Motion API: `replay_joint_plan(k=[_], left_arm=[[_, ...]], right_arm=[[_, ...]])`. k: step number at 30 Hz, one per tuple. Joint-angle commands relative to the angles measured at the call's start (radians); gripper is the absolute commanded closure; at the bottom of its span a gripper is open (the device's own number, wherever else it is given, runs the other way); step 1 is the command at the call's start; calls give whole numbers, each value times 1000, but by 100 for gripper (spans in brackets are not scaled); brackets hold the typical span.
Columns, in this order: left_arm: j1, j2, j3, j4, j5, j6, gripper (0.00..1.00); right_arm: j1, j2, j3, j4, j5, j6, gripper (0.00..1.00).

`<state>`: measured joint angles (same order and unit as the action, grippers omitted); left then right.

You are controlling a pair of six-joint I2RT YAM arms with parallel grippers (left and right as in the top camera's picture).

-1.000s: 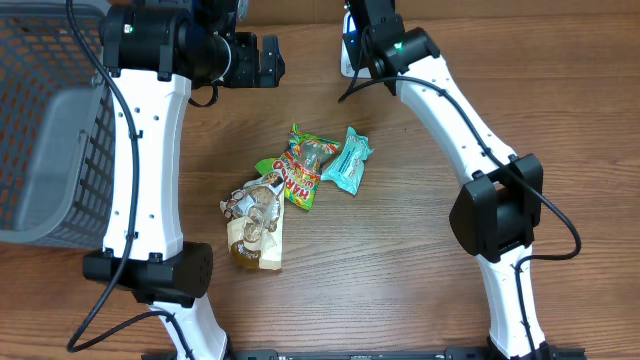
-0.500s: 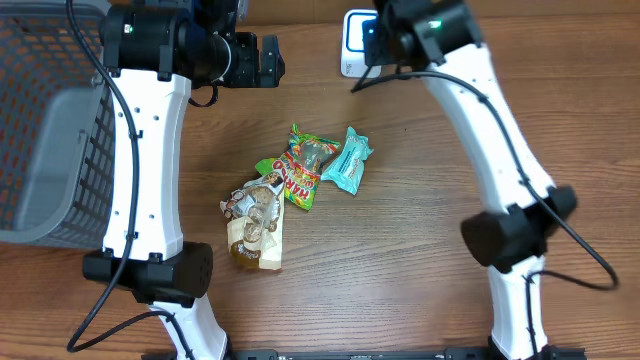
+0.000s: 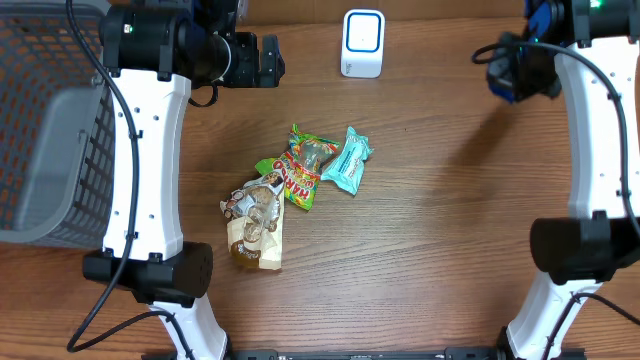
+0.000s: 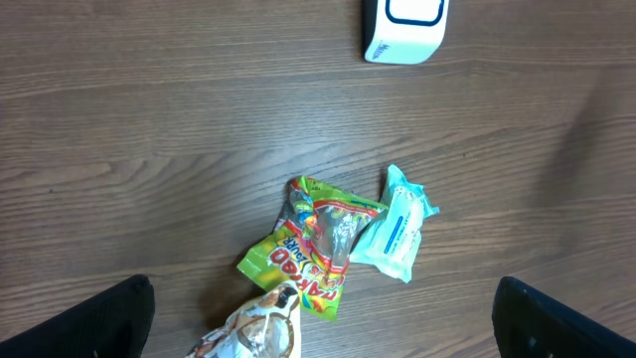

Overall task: Scan the item barcode
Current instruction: 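Place the Oreo pack on the table's right side and release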

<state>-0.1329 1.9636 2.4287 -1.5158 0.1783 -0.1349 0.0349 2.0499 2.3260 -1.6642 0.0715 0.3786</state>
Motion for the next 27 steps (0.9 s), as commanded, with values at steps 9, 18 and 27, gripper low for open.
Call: replay_joint_plan(k=[9,18,27], left_arm=[[2,-9,8,2,-5,8,0],[2,-8,8,2,-5,8,0],[2,-9,8,2,-5,8,0]], right_arm=[[-151,6,-469,200,-31,11,93],[-193,3,-535,249,-80,-25,52],[-112,-71,-481,315,-599,-231,54]])
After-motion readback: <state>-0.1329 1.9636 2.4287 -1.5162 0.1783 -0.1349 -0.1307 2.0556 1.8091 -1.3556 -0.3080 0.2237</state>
